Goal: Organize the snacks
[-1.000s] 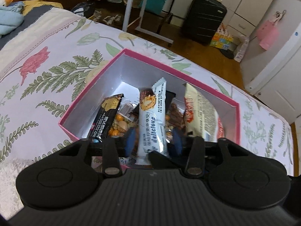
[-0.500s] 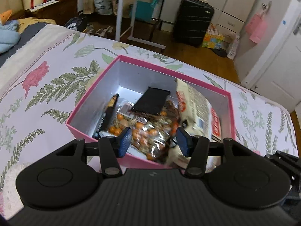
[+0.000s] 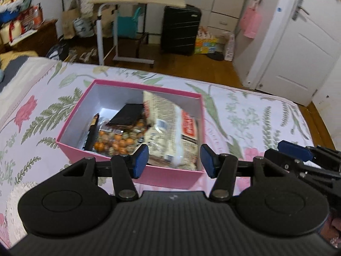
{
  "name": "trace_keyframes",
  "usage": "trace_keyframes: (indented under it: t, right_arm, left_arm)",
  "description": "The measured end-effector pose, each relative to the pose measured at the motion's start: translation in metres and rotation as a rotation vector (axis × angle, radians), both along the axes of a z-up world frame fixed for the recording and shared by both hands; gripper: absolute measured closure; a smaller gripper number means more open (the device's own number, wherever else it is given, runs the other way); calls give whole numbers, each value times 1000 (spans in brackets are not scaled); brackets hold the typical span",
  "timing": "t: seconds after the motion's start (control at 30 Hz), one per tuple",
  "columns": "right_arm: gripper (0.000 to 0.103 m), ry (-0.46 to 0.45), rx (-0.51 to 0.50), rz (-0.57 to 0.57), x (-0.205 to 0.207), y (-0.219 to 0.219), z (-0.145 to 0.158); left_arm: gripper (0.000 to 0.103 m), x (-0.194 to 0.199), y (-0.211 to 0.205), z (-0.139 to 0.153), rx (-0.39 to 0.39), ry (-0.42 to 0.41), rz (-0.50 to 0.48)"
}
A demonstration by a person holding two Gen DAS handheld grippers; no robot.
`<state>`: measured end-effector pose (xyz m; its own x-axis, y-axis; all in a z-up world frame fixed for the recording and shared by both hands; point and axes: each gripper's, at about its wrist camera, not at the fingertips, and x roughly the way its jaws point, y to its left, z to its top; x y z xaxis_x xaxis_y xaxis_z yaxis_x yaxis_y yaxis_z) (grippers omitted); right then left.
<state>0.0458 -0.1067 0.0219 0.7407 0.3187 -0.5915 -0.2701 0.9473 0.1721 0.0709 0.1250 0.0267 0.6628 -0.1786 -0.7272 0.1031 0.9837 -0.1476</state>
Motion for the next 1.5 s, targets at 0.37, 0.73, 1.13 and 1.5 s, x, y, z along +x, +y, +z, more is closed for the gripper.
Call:
trace_keyframes:
  t: [0.37, 0.73, 1.13, 1.5]
  right_arm:
    - [62, -30, -66, -100, -44, -33, 16]
    - [49, -37, -146, -185, -70, -36, 3]
    - [1, -53, -175, -305, -80, -49, -18]
    - [1, -36, -189, -353, -84, -54, -17]
  left_arm:
    - [45, -35, -39, 14, 43, -27, -83]
    - [34, -62, -64, -13, 116, -66, -51]
    - [6, -74, -73, -25, 149, -157, -12]
    - [6, -82, -76, -28, 167, -170, -37]
